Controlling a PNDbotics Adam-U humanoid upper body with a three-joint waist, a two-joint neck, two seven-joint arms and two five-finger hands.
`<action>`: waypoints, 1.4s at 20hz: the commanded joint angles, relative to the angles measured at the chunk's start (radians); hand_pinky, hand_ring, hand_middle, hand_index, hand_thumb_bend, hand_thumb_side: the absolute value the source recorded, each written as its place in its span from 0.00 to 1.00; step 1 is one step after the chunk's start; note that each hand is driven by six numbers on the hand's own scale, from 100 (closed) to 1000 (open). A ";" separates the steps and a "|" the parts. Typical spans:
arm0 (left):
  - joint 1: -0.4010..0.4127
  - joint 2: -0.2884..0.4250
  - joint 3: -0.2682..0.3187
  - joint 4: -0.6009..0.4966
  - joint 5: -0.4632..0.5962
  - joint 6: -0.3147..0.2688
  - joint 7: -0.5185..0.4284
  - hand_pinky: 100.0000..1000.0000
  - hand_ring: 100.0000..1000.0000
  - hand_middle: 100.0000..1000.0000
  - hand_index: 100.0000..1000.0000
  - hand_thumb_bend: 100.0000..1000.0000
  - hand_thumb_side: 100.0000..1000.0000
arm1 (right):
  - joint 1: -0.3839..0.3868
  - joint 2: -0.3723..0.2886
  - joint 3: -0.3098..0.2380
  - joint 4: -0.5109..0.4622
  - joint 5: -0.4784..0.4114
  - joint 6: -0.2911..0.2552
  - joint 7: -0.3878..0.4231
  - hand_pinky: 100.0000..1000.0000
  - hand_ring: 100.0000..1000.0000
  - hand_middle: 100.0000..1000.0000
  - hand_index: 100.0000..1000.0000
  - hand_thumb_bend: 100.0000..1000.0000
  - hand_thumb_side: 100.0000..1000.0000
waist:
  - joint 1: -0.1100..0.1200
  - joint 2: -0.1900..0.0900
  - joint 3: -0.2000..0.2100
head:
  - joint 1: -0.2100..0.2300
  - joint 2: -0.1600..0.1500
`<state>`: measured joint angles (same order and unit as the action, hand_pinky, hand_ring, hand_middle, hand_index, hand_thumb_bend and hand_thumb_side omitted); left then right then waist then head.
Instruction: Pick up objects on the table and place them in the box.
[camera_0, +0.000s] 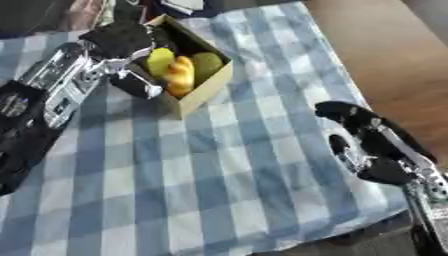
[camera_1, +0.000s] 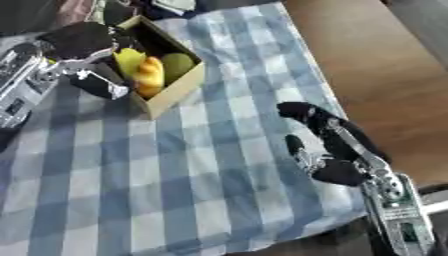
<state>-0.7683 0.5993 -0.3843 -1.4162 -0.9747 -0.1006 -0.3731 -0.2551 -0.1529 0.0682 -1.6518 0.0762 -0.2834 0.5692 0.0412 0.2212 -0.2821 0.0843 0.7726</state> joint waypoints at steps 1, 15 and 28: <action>-0.010 0.049 0.016 -0.045 0.009 0.011 0.005 0.68 0.66 0.76 0.86 0.24 0.43 | -0.009 -0.004 -0.005 -0.009 -0.004 -0.003 0.000 1.00 0.90 0.87 0.90 0.00 0.30 | -0.008 -0.010 0.003 | -0.005 -0.003; 0.092 0.237 0.172 -0.083 0.080 0.165 0.044 0.65 0.60 0.72 0.82 0.20 0.24 | -0.008 -0.010 -0.015 -0.009 0.000 -0.003 -0.011 1.00 0.90 0.87 0.90 0.00 0.29 | -0.009 -0.012 0.026 | -0.028 -0.003; 0.087 0.223 0.265 0.259 0.071 0.288 0.260 0.65 0.59 0.72 0.85 0.14 0.33 | -0.015 -0.011 -0.014 -0.004 -0.006 -0.011 -0.014 1.00 0.90 0.86 0.90 0.00 0.29 | -0.019 0.001 0.009 | -0.019 -0.003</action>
<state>-0.6604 0.7994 -0.1407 -1.1742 -0.9077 0.1786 -0.1411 -0.2563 -0.1531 0.0569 -1.6460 0.0764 -0.2920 0.5566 0.0362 0.2225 -0.2735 0.0611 0.7727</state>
